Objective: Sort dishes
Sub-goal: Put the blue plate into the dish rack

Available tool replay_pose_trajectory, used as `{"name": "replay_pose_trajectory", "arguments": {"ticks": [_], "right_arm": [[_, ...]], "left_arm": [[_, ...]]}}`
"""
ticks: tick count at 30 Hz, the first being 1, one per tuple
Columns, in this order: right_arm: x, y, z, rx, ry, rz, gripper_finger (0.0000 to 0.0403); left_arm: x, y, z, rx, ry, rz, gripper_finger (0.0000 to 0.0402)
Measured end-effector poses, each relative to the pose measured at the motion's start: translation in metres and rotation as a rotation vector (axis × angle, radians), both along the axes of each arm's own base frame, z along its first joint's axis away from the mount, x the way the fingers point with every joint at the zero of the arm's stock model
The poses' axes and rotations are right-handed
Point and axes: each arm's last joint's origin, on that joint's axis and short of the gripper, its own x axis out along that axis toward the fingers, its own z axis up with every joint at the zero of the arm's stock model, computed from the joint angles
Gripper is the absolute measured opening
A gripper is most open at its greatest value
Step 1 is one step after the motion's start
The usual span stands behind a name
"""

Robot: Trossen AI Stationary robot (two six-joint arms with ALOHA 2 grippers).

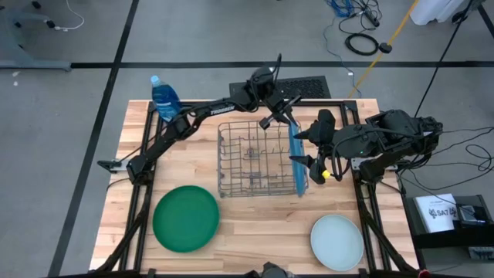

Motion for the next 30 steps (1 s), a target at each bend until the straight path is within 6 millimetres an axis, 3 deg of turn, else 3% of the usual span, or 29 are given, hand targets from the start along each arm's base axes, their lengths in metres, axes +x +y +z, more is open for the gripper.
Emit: {"name": "replay_pose_trajectory", "arguments": {"ticks": [13,30], "right_arm": [[0.0,0.0,0.0,0.001,0.0,0.0,0.0286],[0.0,0.0,0.0,-0.017,0.004,0.011,0.0286]], "left_arm": [[0.001,0.0,-0.001,0.049,-0.082,0.033,0.0002],[-0.003,0.013,-0.025,0.061,-0.025,0.081,0.0001]]}}
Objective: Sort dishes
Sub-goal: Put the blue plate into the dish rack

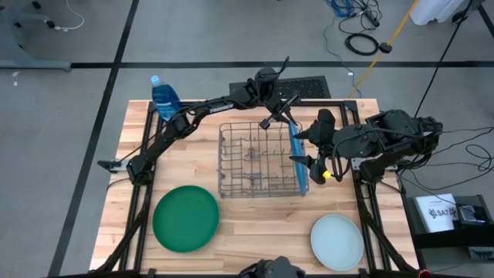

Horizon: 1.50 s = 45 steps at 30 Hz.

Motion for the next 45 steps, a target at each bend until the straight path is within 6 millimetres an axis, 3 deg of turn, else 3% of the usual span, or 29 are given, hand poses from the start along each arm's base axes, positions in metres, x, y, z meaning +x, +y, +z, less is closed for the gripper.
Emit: {"name": "replay_pose_trajectory", "arguments": {"ticks": [8,22,35,45], "right_arm": [[0.0,0.0,0.0,-0.001,0.0,0.001,0.0286],[0.0,0.0,0.0,-0.002,0.001,0.001,0.0286],[-0.001,0.0,-0.001,-0.008,0.012,0.003,0.0286],[-0.001,0.0,-0.002,-0.008,0.025,0.0,0.0286]], "left_arm": [[0.0,0.0,-0.008,-0.01,0.026,0.0,0.0003],[0.002,-0.002,-0.009,-0.025,0.064,0.074,0.0063],[0.003,-0.001,-0.008,-0.092,0.143,0.102,0.0173],[-0.004,0.002,0.012,-0.13,0.171,0.098,0.0183]]}}
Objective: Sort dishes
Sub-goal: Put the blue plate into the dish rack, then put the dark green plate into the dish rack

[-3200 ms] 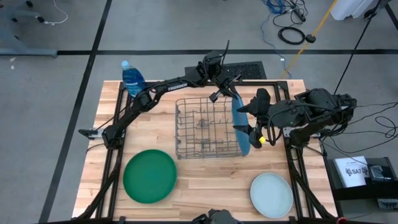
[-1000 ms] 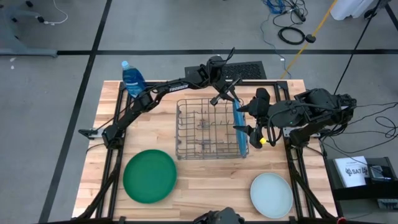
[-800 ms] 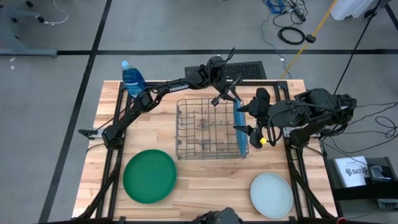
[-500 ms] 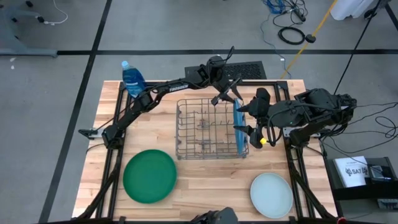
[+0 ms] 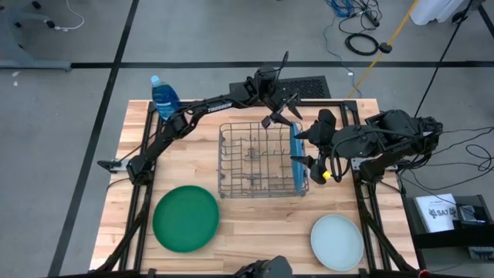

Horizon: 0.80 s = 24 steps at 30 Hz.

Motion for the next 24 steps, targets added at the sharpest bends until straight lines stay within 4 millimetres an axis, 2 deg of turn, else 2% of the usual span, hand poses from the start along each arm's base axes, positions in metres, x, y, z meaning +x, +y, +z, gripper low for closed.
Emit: {"name": "replay_pose_trajectory", "arguments": {"ticks": [7,11,16,19,24], "right_arm": [[0.0,0.0,0.0,-0.003,0.0,0.003,0.0286],[0.0,0.001,0.0,0.006,0.007,0.019,0.0286],[-0.001,0.001,-0.001,-0.007,0.02,0.035,0.0286],[-0.001,0.001,-0.001,-0.021,0.023,0.045,0.0286],[0.0,0.0,-0.001,-0.056,0.03,0.061,0.0286]], "left_arm": [[-0.008,0.009,0.002,-0.09,0.094,-0.046,0.0183],[-0.017,0.02,-0.004,-0.134,0.154,-0.069,0.0183],[-0.029,0.033,-0.001,-0.172,0.188,-0.094,0.0183],[-0.036,0.032,0.015,-0.172,0.187,-0.091,0.0183],[-0.054,0.022,0.069,-0.127,0.139,-0.021,0.0182]]}}
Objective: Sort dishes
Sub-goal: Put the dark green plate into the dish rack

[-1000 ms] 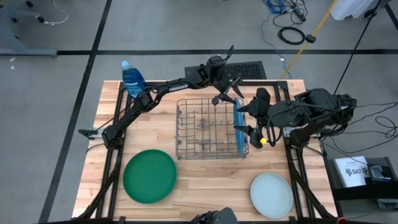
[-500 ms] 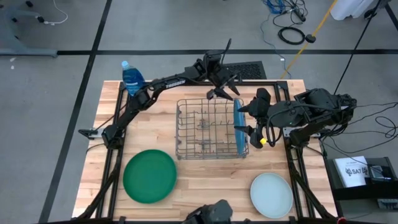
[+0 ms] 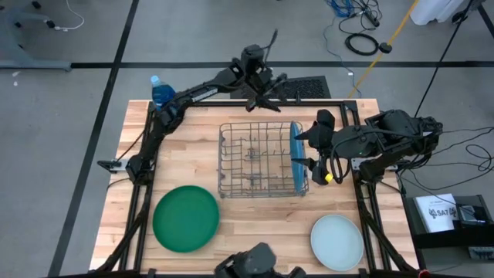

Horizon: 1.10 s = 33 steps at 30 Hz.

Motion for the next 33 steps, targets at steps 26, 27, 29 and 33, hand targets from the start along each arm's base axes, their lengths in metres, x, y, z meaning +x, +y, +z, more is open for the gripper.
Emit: {"name": "replay_pose_trajectory", "arguments": {"ticks": [26,27,29,33], "right_arm": [[0.001,-0.003,0.003,-0.13,-0.023,-0.034,0.0286],[0.001,-0.003,0.003,-0.134,-0.021,-0.031,0.0286],[0.001,-0.003,0.003,-0.135,-0.02,-0.029,0.0286],[0.0,-0.002,0.002,-0.137,-0.007,-0.018,0.0286]], "left_arm": [[-0.22,-0.205,0.147,0.446,0.91,1.071,0.0121],[-0.221,-0.209,0.138,0.428,0.949,1.07,0.0121],[-0.223,-0.217,0.118,0.457,1.043,1.025,0.0121],[-0.222,-0.22,0.058,0.497,1.283,1.039,0.0121]]}}
